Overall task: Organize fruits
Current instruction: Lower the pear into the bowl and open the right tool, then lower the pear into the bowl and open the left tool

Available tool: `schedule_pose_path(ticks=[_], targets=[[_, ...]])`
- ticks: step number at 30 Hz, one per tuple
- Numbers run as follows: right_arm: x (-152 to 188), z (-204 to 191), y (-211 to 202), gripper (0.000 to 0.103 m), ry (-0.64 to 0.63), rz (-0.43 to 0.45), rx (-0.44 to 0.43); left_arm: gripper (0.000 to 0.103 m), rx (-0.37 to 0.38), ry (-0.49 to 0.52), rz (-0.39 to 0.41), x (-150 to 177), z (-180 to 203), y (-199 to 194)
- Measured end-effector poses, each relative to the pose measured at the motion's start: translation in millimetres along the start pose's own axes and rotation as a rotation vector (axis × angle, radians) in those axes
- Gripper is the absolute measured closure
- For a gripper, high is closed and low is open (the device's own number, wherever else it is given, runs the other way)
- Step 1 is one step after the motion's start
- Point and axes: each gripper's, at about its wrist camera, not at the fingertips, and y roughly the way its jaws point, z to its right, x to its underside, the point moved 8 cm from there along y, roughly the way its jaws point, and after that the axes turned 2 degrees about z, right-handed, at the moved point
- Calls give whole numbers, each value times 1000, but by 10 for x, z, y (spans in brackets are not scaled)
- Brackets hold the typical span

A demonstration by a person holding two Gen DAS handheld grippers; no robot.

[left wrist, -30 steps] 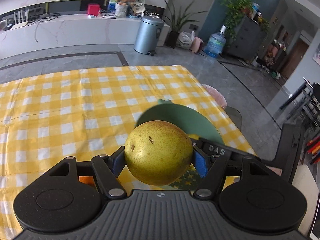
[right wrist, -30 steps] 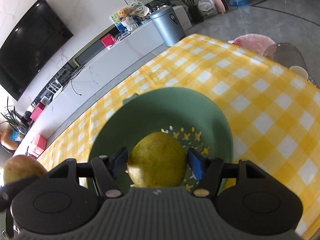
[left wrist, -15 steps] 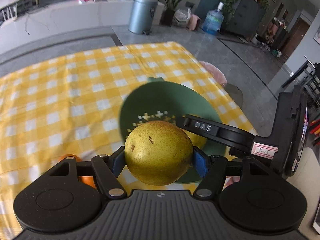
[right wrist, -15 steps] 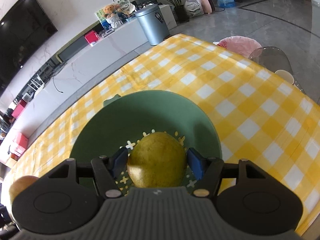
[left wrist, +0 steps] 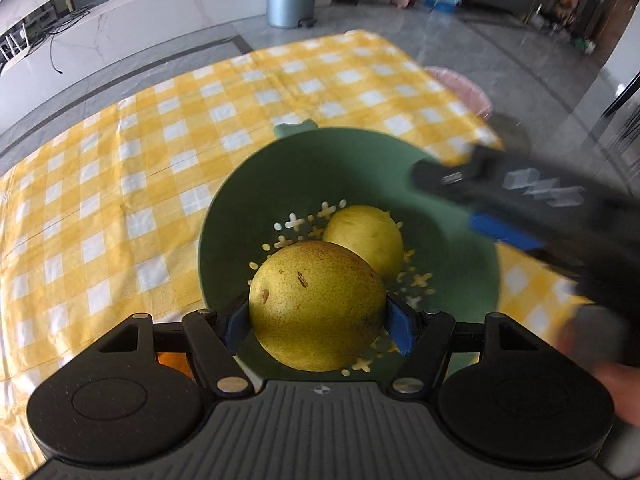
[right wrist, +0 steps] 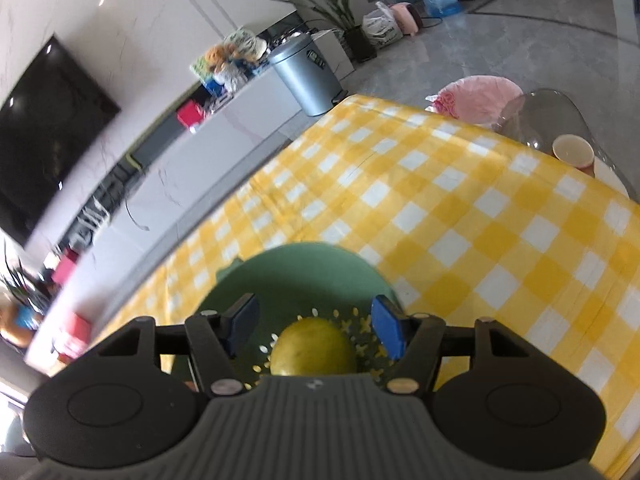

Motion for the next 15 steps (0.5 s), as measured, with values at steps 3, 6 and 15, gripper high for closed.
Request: schedule_pose_path(ticks=[3,6,15], targets=[[-70,63,-141,36,61,18,-44,24,-28,13,-15,-29,-2,85],[-138,88,-263,36,95,45,-75,24,-16,10,-64,-18,-4,157],[-113,87,-275,37,63,30,-72,24,21,30,-110,88,69,310]])
